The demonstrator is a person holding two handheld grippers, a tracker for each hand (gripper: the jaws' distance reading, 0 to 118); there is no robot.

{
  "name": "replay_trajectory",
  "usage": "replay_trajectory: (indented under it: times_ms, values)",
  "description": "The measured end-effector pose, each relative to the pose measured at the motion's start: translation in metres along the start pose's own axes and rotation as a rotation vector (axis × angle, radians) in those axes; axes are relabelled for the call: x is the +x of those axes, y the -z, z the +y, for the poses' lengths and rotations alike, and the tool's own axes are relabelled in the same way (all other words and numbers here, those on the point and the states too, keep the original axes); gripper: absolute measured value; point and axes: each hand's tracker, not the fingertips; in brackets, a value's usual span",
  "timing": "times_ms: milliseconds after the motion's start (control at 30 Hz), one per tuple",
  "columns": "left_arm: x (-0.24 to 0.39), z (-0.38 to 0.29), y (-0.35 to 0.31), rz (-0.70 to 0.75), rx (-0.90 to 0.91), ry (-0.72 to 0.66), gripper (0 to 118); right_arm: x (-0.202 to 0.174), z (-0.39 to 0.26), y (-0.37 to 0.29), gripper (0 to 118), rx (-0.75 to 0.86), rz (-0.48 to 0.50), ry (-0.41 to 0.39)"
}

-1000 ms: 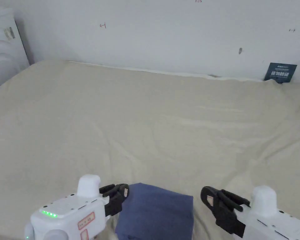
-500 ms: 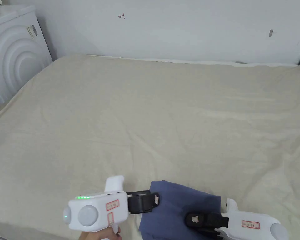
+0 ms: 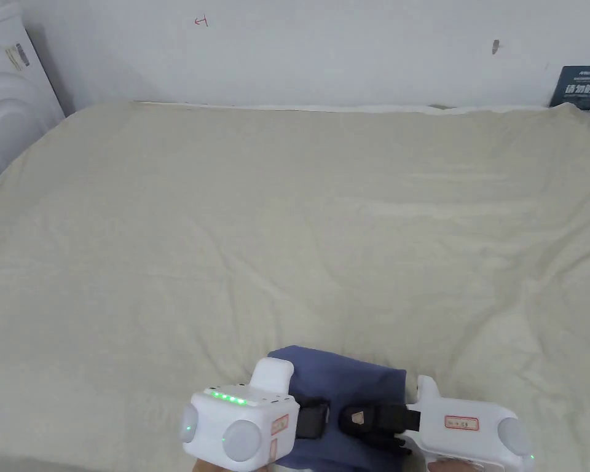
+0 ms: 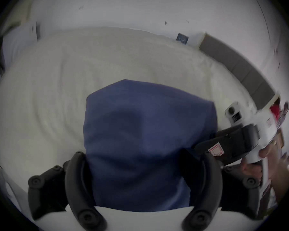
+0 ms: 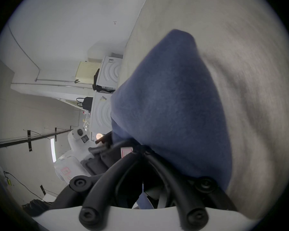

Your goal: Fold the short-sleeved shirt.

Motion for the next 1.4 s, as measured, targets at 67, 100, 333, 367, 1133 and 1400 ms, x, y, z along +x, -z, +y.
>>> replay_trajectory:
  times_ms: [67,100,333,367,1133,1400]
  values:
    - [0.001,0.003,-0.018,-0.109,0.03,-0.095,22,-0.011,-0.003,0.001,1,-0.015,-0.038,-0.061]
    - [0.013,0.006,-0.027,-0.063,0.013,-0.068,22,-0.015,-0.005,0.001,1,-0.017,-0.04,-0.063]
    - [-0.004,0.03,-0.052,0.025,0.038,0.132,22,-0.072,-0.014,-0.005,1,-0.017,-0.149,-0.262]
    - [-0.019,0.037,-0.057,0.066,0.049,0.166,22,-0.08,-0.014,-0.004,1,-0.009,-0.153,-0.282]
    - [-0.205,0.114,-0.208,0.684,0.196,0.061,114,-0.168,0.004,-0.001,1,0.282,-0.693,-0.587]
    - [-0.019,0.128,-0.256,0.576,0.666,0.197,11,-0.298,-0.036,-0.057,1,0.59,-0.767,-0.878]
